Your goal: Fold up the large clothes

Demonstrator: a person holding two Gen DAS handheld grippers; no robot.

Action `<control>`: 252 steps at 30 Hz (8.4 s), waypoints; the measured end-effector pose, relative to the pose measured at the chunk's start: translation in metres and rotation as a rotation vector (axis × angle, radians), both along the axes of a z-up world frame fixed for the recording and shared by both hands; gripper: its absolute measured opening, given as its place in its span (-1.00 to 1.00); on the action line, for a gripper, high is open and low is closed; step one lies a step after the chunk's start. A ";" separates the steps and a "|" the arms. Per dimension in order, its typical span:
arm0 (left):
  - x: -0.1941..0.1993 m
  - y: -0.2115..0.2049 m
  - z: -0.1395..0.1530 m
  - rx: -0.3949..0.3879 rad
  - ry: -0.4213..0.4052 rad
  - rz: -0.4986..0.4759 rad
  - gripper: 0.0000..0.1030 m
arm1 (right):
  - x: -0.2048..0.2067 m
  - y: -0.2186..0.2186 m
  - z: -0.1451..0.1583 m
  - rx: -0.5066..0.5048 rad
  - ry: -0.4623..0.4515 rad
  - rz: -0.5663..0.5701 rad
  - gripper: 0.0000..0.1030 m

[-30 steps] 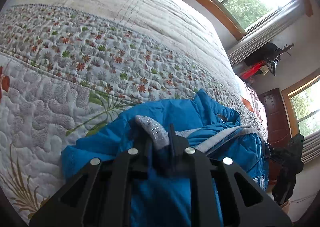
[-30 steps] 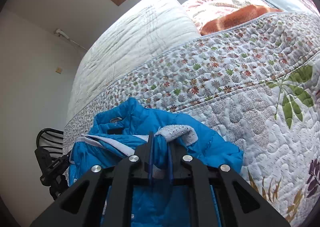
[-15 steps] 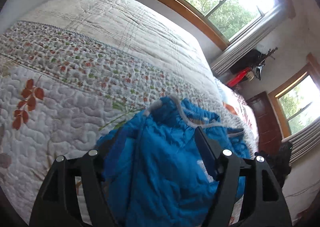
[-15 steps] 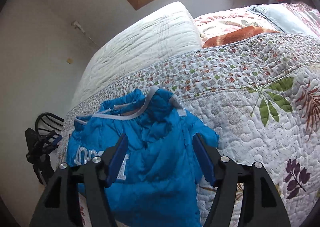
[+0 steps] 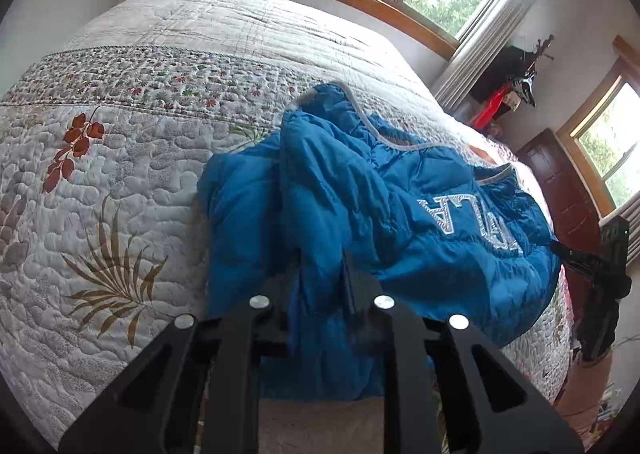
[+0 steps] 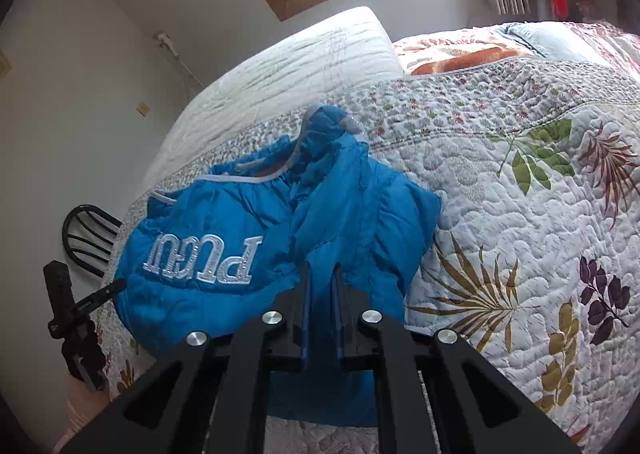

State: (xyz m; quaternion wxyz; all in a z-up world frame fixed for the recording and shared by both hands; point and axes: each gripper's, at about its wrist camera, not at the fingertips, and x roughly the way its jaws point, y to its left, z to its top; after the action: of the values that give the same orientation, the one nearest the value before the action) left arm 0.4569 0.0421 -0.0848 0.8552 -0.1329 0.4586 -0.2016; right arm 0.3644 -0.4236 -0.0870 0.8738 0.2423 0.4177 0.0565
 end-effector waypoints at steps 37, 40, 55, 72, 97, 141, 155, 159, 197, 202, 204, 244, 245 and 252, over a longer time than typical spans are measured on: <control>-0.042 -0.041 0.041 0.099 -0.163 0.041 -0.50 | -0.017 0.057 0.022 -0.121 -0.036 -0.017 -0.65; -0.053 -0.093 0.038 0.075 -0.141 -0.058 -0.50 | -0.006 0.111 0.012 -0.097 -0.038 0.095 -0.66; -0.048 -0.141 -0.052 0.210 -0.092 -0.117 -0.52 | 0.017 0.180 -0.078 -0.268 0.014 0.156 -0.74; -0.079 -0.155 -0.036 0.295 -0.174 -0.018 -0.02 | -0.027 0.162 -0.063 -0.262 -0.028 0.089 -0.77; 0.002 0.025 -0.023 0.088 0.046 0.144 0.60 | -0.008 -0.030 -0.052 0.163 0.026 -0.097 0.55; -0.176 0.098 0.080 -0.175 -0.060 -0.009 -0.51 | -0.159 0.110 0.045 0.233 -0.183 0.267 -0.75; -0.232 0.172 -0.058 -0.073 0.077 0.108 -0.16 | -0.177 0.132 -0.089 0.299 0.076 0.180 -0.63; -0.237 0.168 -0.067 -0.027 0.015 0.111 -0.01 | -0.183 0.125 -0.106 0.355 0.065 0.170 -0.57; -0.203 0.073 -0.042 0.278 -0.060 0.041 0.26 | -0.132 0.192 -0.067 -0.152 0.074 0.173 -0.33; -0.216 0.079 -0.028 0.254 -0.052 0.063 0.26 | -0.152 0.180 -0.042 -0.080 0.026 0.176 -0.30; -0.229 0.086 -0.018 0.233 -0.058 0.086 0.29 | -0.170 0.178 -0.026 -0.113 0.000 0.170 -0.28; -0.291 0.139 -0.083 -0.221 0.093 0.387 -0.07 | -0.273 0.155 -0.072 -0.092 0.205 0.171 -0.16; -0.291 0.140 -0.084 -0.233 0.090 0.388 -0.09 | -0.272 0.156 -0.073 -0.095 0.206 0.173 -0.15; -0.298 0.129 -0.077 -0.164 0.023 0.387 -0.29 | -0.263 0.162 -0.081 -0.120 0.214 0.192 -0.10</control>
State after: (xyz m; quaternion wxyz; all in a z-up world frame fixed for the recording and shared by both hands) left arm 0.1592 0.1712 -0.1621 0.8589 -0.2899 0.4165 -0.0689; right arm 0.1019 -0.2611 -0.1676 0.8277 0.1532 0.5325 0.0885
